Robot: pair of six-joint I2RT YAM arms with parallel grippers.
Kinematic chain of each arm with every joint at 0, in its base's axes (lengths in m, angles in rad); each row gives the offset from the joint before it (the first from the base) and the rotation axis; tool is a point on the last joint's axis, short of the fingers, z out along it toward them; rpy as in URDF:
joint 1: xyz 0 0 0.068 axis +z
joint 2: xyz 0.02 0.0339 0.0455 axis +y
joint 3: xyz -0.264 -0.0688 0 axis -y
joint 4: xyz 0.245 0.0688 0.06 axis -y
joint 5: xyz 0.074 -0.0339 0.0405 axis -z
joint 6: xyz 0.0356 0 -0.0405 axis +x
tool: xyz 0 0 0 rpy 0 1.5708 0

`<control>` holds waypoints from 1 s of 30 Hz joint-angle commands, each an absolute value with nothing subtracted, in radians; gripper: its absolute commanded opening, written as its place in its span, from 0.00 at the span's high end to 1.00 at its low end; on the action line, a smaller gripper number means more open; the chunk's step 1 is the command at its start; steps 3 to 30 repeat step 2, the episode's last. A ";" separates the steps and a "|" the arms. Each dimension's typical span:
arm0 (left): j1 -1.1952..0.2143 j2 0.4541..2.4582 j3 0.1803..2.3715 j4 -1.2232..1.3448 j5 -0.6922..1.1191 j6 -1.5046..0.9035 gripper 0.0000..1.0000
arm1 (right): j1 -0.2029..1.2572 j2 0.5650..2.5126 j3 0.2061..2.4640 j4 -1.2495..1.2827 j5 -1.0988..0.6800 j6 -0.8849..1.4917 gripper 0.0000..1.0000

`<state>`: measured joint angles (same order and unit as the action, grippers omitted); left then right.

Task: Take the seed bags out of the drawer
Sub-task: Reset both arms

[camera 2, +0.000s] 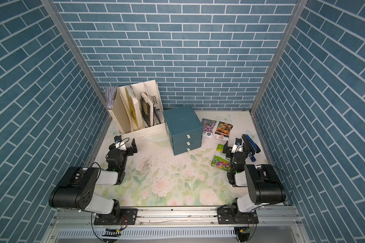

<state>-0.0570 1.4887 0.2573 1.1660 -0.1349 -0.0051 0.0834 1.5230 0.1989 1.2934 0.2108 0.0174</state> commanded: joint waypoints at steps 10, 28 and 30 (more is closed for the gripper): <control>-0.048 1.497 0.254 1.192 -0.125 -0.011 0.00 | 0.086 1.531 0.196 1.323 0.225 -0.015 0.00; -0.048 1.497 0.254 1.192 -0.125 -0.011 0.00 | 0.086 1.531 0.196 1.323 0.225 -0.015 0.00; -0.048 1.497 0.254 1.192 -0.125 -0.011 0.00 | 0.086 1.531 0.196 1.323 0.225 -0.015 0.00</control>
